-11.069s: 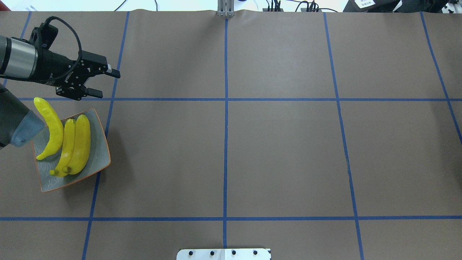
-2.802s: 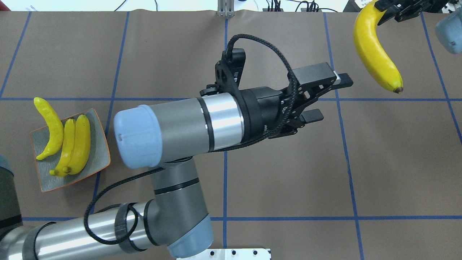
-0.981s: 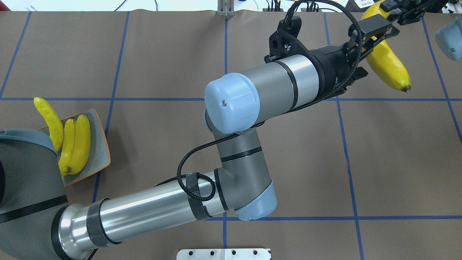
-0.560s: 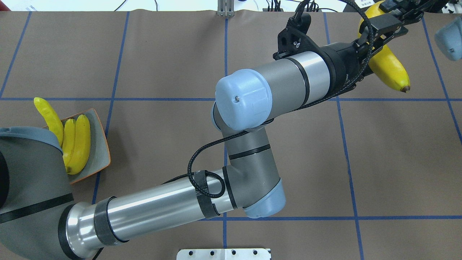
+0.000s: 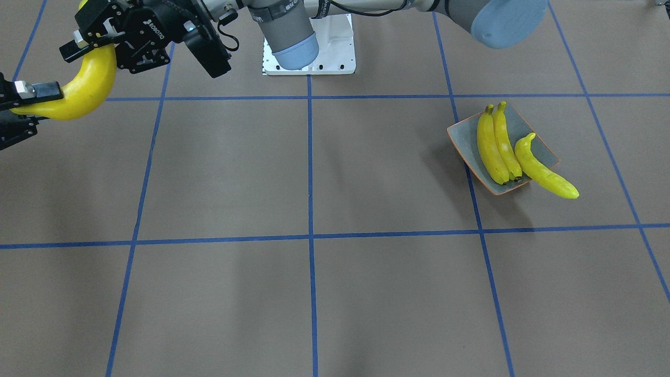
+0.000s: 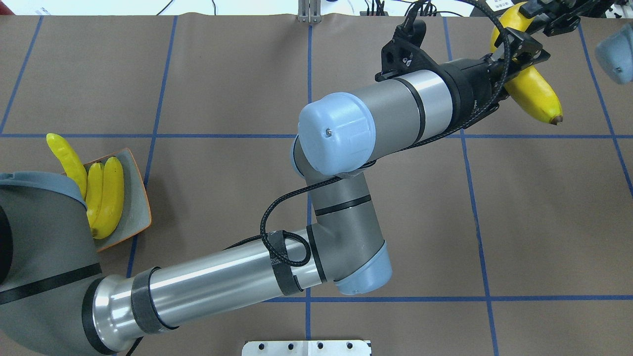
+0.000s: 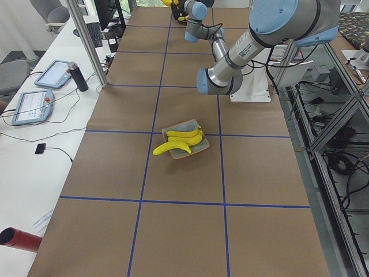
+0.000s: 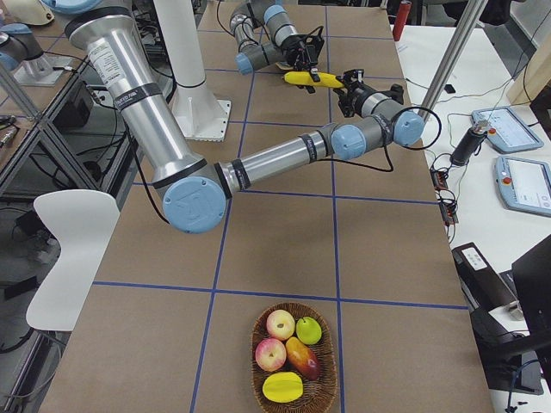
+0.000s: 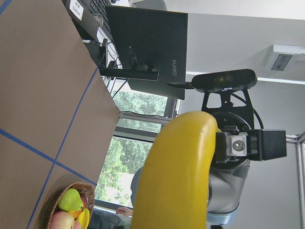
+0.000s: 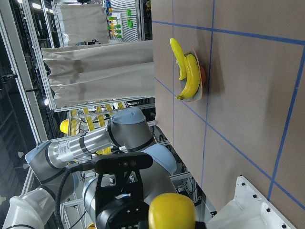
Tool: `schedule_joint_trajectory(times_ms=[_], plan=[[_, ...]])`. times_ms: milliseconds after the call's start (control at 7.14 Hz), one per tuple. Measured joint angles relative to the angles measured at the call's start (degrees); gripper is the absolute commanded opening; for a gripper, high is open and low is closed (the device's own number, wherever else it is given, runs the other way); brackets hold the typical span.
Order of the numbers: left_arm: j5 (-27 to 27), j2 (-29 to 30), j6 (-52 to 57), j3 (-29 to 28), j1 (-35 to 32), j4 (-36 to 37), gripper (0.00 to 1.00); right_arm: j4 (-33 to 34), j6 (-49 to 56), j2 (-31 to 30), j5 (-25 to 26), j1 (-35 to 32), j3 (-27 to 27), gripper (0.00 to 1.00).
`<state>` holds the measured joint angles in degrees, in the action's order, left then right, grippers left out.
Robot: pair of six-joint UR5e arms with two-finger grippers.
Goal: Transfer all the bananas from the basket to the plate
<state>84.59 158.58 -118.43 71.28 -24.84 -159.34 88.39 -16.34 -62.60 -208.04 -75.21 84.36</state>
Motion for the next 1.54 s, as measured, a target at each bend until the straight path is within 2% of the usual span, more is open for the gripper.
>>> schedule_joint_trajectory(times_ms=[701, 841, 981, 1261, 1401, 1541], plan=[[0.6, -0.2, -2.1, 0.0, -0.5, -0.3, 0.0, 0.1, -0.1, -0.7, 0.1, -0.4, -0.2, 1.0], [1.4, -1.2, -1.6, 0.0, -1.7, 0.3, 0.0, 0.1, 0.0, -0.6, 1.7, -1.5, -0.2, 1.0], [3.8, -3.4, 0.4, 0.3, -3.4, 1.1, 0.0, 0.2, 0.0, 0.0, 6.7, -3.8, -0.2, 1.0], [8.7, -10.0, 9.3, 2.4, -5.7, 3.5, 0.0, -0.2, -0.5, 1.6, 23.9, -7.4, 1.7, 0.98], [9.6, -13.6, 15.1, 5.6, -6.1, 7.7, 0.0, -0.6, -1.0, 2.4, 33.9, -8.3, 3.0, 0.98], [9.9, -16.3, 20.7, 10.9, -6.3, 15.4, 0.0, -0.7, -3.3, 2.6, 43.2, -8.7, 5.1, 0.99]])
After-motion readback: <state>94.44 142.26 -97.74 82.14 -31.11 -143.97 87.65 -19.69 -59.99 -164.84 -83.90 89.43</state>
